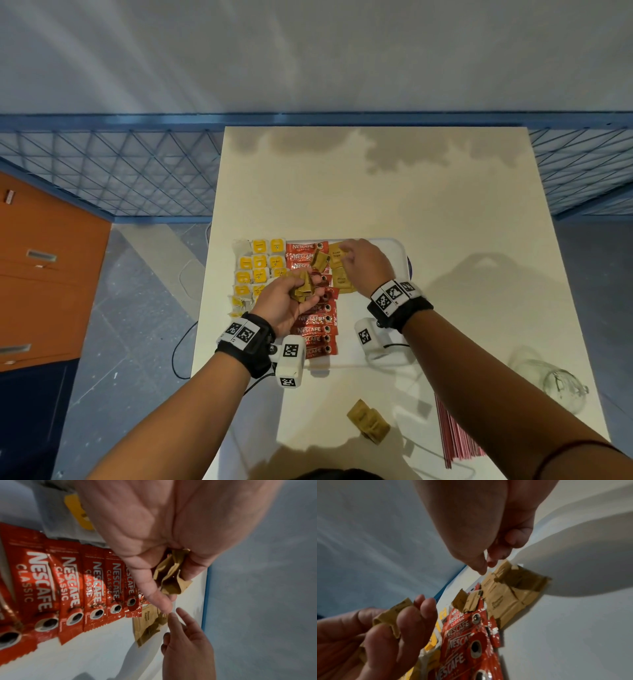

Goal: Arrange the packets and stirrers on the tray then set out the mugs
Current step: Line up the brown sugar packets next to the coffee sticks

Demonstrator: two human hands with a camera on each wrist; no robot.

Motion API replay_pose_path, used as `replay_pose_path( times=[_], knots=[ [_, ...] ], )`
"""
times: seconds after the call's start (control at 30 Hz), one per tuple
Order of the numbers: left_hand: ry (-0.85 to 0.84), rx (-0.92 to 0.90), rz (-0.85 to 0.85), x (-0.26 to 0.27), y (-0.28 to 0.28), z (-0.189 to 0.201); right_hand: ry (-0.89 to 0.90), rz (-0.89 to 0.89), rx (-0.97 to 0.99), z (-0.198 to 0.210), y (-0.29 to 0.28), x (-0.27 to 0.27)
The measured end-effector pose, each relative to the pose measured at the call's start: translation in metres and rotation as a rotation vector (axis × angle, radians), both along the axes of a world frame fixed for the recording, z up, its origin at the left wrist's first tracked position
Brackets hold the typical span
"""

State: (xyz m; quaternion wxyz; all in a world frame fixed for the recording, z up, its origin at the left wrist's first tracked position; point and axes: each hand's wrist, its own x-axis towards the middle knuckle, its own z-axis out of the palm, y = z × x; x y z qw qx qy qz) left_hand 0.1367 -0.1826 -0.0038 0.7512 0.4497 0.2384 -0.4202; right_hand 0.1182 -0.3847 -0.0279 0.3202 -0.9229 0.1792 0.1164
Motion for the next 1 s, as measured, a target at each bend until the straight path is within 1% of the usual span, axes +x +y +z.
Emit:
replay_pose_path(
  times=[0.13,0.23,0.33,0.43,0.5,0.63,0.73,0.87,1.0],
  knots=[
    [0.023,0.009,0.061,0.002,0.005,-0.002,0.009,0.227,0.003,0.004,0.017,0.021],
    [0.02,-0.003,0.053,0.005,0.01,-0.002,0.038,0.326,0.013,0.006,0.027,0.031],
    [-0.005,0.032,0.036,0.006,0.012,-0.002,0.107,0.395,-0.042,0.005,0.035,0.036],
    [-0.031,0.068,0.027,0.006,0.014,-0.004,0.101,0.362,-0.061,0.007,0.038,0.036],
    [-0.044,0.081,0.016,0.006,0.013,-0.003,0.076,0.331,-0.015,0.011,0.038,0.033],
    [-0.058,0.123,-0.013,0.005,0.009,-0.005,0.024,0.231,0.157,0.015,0.034,0.022],
    [-0.075,0.149,-0.048,0.005,0.005,-0.005,-0.061,0.13,0.275,0.025,0.03,0.009],
    [-0.091,0.122,-0.085,0.0,-0.002,0.0,-0.105,-0.006,0.427,0.032,0.022,-0.008],
    [-0.146,0.087,-0.163,-0.007,-0.005,0.002,-0.134,-0.128,0.619,0.034,0.018,-0.026]
  ],
)
